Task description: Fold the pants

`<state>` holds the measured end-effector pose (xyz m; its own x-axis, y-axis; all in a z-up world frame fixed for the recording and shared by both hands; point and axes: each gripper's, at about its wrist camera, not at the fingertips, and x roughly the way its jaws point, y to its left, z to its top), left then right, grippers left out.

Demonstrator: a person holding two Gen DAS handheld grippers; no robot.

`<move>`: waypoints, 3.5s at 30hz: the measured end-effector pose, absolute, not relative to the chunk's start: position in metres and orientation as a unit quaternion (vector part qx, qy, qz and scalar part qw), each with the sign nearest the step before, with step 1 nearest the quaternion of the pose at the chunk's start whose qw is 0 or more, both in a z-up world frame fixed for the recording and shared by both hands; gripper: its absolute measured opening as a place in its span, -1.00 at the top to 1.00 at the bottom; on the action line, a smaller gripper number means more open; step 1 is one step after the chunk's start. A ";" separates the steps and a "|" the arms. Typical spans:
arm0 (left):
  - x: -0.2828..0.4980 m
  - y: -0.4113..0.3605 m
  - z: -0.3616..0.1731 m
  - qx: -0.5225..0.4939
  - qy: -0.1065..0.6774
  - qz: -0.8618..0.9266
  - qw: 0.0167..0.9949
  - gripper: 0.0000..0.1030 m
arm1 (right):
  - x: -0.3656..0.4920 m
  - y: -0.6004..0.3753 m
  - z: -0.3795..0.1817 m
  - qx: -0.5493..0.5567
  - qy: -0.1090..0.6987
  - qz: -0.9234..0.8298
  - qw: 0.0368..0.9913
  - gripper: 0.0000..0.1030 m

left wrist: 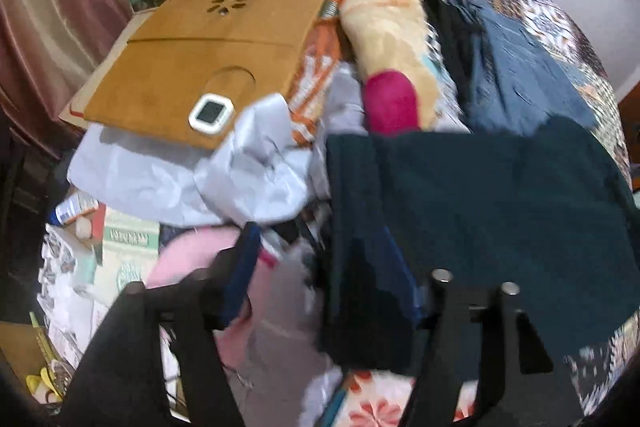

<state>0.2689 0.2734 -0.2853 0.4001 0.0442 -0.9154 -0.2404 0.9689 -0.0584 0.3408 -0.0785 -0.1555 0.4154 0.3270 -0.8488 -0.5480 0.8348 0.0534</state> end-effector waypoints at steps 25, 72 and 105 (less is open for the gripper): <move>0.218 0.253 -0.291 -0.114 0.557 0.098 0.816 0.24 | 0.205 -0.250 -0.156 -0.047 0.468 0.120 0.874 -0.22; 0.245 0.008 -0.256 0.063 0.544 -0.055 0.835 0.67 | 0.130 -0.544 -0.220 0.164 0.482 -0.145 0.849 -0.22; 0.244 0.021 -0.197 0.028 0.496 0.008 0.868 0.84 | 0.247 -0.588 -0.215 0.095 0.442 -0.155 0.878 0.87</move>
<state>0.2439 0.0211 -0.1969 0.5085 0.0412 -0.8601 0.0143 0.9983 0.0562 0.2473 -0.5881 -0.2147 0.5606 -0.1880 -0.8064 0.3569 0.9336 0.0305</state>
